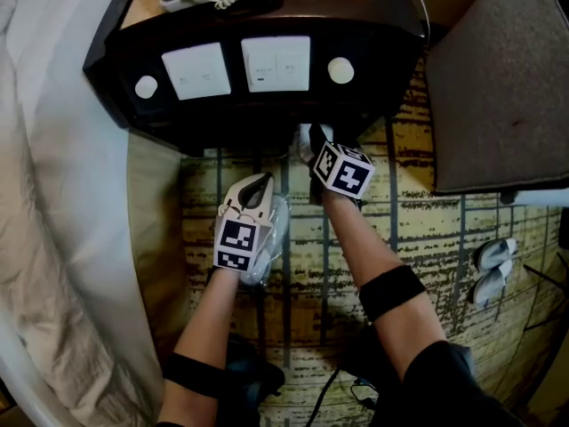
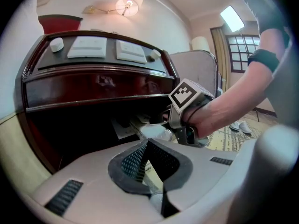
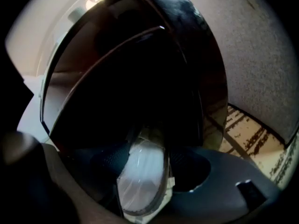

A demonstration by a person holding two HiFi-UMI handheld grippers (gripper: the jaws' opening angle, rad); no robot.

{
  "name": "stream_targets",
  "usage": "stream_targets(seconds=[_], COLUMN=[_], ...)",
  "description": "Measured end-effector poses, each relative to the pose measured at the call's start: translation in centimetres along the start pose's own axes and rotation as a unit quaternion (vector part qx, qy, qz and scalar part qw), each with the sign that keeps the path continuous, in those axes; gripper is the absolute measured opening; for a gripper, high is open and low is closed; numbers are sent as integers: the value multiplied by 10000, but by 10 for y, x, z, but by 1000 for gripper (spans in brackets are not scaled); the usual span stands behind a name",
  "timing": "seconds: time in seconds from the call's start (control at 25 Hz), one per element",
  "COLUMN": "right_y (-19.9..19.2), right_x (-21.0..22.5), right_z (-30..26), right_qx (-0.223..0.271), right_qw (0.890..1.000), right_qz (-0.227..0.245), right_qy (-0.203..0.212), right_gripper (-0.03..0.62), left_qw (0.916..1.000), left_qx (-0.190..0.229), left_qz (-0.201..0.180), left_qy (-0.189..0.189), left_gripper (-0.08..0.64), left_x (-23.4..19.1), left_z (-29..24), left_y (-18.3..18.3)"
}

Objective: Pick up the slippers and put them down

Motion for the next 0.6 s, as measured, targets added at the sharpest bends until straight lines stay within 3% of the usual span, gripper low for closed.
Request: stream_targets(seconds=[0.24, 0.36, 0.6], right_y=[-1, 3, 55], right_x=[-3, -10, -52], right_z=[32, 69, 182], right_qx=[-206, -433, -758], right_qw=[9990, 9984, 9953], right_qz=[373, 375, 595], right_qy=[-118, -15, 41], right_gripper=[295, 248, 59], left_qw=[9998, 9989, 9961], left_qx=[-141, -313, -664], left_qz=[152, 332, 540], left_qy=[-18, -58, -206], left_gripper=[3, 3, 3], left_x=[6, 15, 39], left_z=[13, 40, 130], left_y=[5, 22, 102])
Point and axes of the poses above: the fingertips, and each gripper's own axes: z backward along the fingers, x to its right, y out of its top, the point moved 9 cm from there along z, backward along the fingers, and after that the axes turned 3 degrees about y, right-handed, at the moved point
